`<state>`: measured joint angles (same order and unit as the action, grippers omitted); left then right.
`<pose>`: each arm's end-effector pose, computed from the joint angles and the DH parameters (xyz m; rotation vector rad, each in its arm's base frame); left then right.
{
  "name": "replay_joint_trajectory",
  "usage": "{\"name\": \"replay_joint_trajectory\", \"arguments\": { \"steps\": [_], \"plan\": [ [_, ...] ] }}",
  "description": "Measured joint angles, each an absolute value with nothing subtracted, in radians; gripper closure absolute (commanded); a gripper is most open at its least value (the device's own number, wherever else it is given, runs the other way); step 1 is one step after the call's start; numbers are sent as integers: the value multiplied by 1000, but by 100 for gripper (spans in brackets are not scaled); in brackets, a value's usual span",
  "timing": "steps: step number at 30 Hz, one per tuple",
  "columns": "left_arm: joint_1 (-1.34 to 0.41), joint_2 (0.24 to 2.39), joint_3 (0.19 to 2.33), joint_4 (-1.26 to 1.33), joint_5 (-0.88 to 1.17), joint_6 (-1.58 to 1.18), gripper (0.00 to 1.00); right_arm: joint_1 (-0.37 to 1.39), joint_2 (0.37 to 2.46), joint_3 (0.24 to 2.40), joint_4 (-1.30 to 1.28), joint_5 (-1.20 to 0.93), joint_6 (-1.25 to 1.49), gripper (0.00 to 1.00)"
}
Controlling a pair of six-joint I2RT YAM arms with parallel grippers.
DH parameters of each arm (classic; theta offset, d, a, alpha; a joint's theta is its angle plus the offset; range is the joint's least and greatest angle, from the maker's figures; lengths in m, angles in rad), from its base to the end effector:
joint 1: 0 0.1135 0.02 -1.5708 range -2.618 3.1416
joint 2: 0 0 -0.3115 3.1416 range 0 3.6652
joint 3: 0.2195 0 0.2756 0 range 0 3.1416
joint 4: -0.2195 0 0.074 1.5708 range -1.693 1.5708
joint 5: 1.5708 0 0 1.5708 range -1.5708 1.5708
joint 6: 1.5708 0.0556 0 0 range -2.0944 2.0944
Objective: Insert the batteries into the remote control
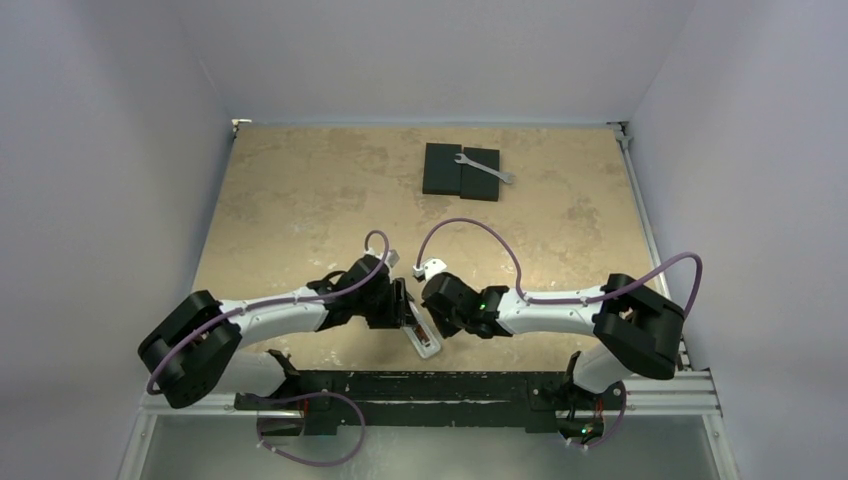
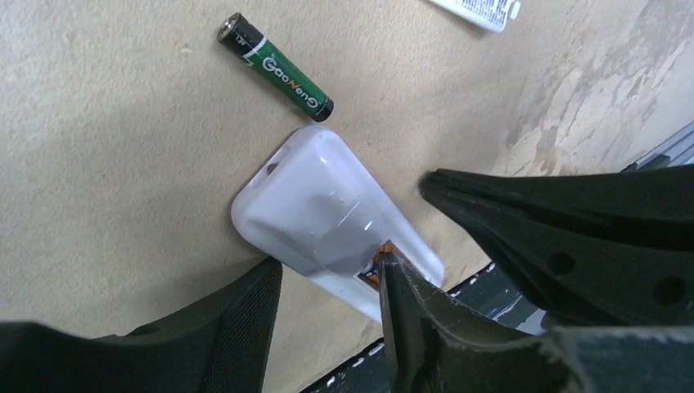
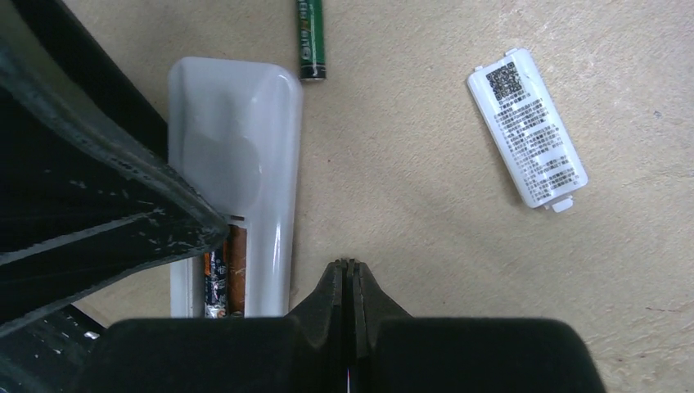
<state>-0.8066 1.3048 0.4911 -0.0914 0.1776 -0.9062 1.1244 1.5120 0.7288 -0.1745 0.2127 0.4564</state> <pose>0.1631 -0.1844 0.1585 -0.0515 2.7055 -0.8642 0.1438 0.2732 0.1722 -0.7510 2.4258 0.3802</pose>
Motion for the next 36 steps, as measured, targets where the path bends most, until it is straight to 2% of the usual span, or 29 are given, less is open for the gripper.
{"name": "replay_joint_trajectory", "arguments": {
  "steps": [10,12,27,36],
  "plan": [
    [-807,1387,555,-70,177,-869,53,1125,1509,711,-131,173,469,100],
    [-807,1408,571,-67,177,-854,53,1125,1504,706,-129,172,472,95],
    [-812,1542,672,-3,219,-789,55,1137,1259,682,-209,158,508,83],
    [-886,1610,729,27,231,-758,55,1137,1161,678,-258,196,537,75]
  ]
}}
